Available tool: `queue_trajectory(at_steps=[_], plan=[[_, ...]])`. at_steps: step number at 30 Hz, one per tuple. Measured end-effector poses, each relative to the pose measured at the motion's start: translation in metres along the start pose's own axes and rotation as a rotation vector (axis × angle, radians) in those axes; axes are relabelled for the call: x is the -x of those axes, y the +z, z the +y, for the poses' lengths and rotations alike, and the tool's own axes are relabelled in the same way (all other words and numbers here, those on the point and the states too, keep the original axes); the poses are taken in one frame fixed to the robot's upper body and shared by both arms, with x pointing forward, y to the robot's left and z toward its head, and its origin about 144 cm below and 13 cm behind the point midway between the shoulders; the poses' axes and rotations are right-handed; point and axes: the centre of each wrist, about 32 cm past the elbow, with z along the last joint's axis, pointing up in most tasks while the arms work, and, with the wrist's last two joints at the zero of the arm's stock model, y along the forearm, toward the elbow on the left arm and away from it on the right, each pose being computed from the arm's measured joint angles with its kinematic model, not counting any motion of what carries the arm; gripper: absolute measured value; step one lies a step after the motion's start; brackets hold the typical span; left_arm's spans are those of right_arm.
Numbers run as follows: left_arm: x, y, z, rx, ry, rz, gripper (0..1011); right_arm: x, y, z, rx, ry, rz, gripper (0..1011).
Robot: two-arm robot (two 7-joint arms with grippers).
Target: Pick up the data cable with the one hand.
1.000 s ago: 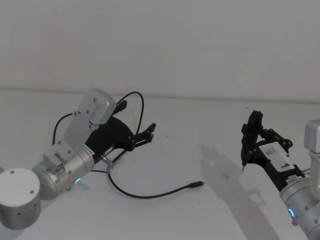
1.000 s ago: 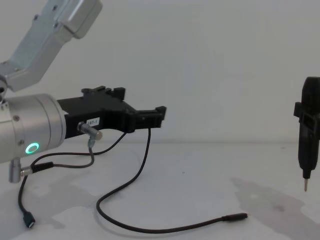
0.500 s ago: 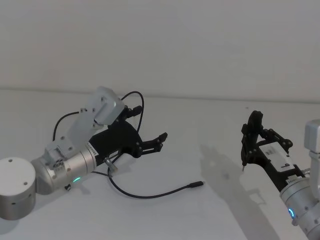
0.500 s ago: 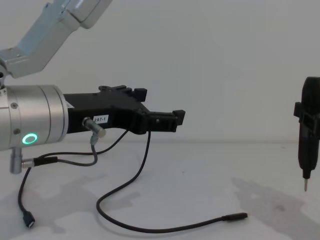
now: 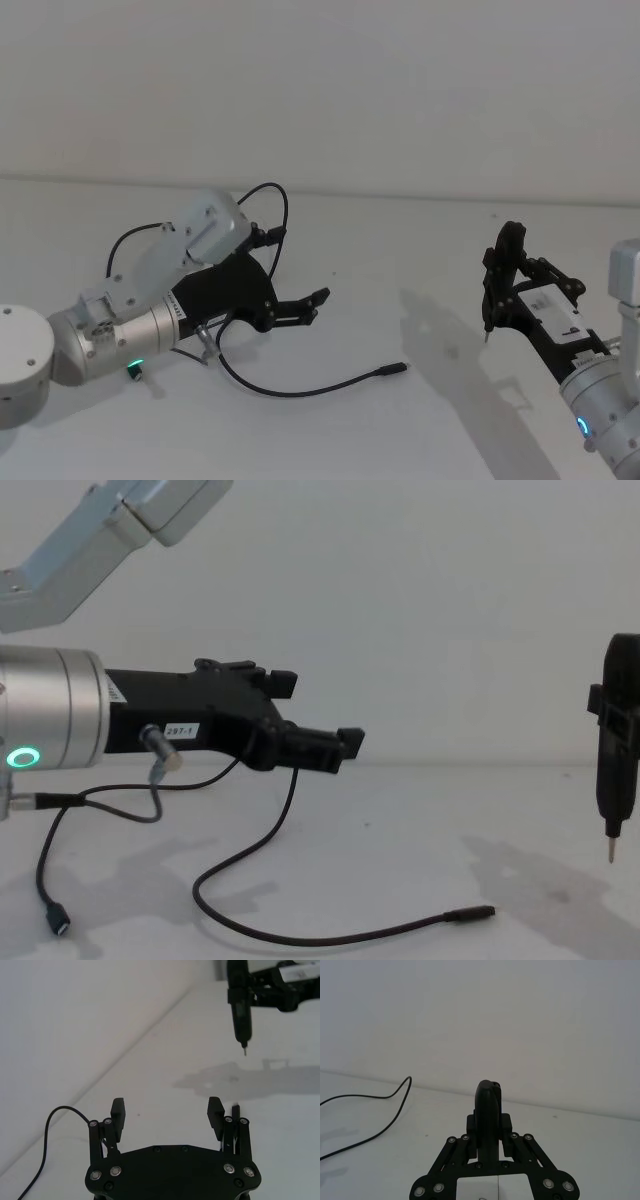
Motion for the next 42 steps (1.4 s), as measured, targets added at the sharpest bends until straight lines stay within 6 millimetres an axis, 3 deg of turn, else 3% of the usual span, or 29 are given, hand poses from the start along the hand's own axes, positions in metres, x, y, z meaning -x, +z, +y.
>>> queue_trajectory(at_steps=[18,42], plan=[[-0.021,0.005,-0.002,-0.145,-0.184,-0.088,1001,0.000,0.000,0.000,0.000,0.000,0.000,268],[-0.012,0.009,-0.031,-0.270,-0.273,-0.033,1001,0.000,0.000,0.000,0.000,0.000,0.000,268]])
